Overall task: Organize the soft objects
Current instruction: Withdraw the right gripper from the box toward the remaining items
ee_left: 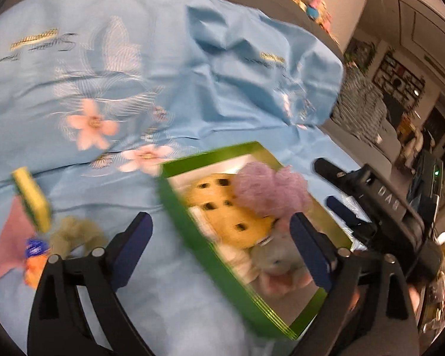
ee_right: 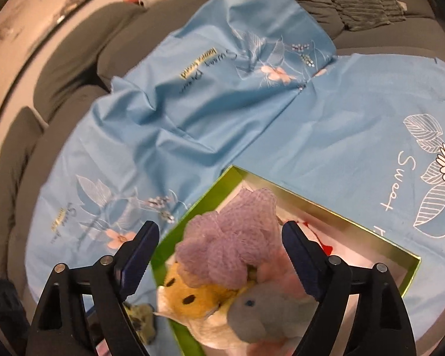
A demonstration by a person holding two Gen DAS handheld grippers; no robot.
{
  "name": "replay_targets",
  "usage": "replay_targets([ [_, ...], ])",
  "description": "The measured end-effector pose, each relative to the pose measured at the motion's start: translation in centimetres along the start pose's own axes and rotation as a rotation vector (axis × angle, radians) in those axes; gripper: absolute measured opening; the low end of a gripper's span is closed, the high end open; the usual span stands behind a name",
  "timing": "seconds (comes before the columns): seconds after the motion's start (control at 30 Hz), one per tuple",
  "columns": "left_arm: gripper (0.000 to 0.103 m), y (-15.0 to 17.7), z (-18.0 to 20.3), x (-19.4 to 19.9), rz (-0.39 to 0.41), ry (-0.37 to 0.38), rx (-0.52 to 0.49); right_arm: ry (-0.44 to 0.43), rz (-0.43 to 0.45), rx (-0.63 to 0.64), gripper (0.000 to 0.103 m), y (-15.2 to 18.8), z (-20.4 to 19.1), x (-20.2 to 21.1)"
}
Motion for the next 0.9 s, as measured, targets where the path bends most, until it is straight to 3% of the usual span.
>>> replay_targets([
  [0.13,0.097,1.5,-3.4,4.0,0.056,-0.092,0.022,-0.050,0.047,-0.018,0.086,0.2,-0.5,1.3],
  [0.33,0.101,5.1,-10.7,10.3,0.118,-0.269,0.097,-0.156,0.016,0.037,0.087,2.0,-3.7,1.6],
  [0.43,0.101,7.3,-14.8,13.0,0.125,-0.350,0.168,-0.199,-0.037,0.103,0.088,4.0,-6.4,1.0],
  [0.63,0.101,11.3,-21.6,15.2,0.152,-0.420,0.358,-0.288,-0.219,0.275,0.088,11.4,-13.6,-0.9],
  [0.73,0.101,12.3,-23.8,14.4,0.123,-0.451,0.412,-0.267,-0.306,0.381,0.088,15.7,-16.3,-3.0],
  [0.9,0.101,13.1,-26.3,13.7,0.079,-0.473,0.489,-0.202,-0.457,0.445,0.088,21.7,-18.1,-6.9],
])
Point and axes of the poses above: each gripper's, at about its wrist camera, not at the fingertips, and x roughly against the way its jaws point, z to its right, y to its underside, the point moved 3 cm from there along -x, roughly the way its jaws point, and after that the axes turned 3 degrees about y, right-handed, at the moved point
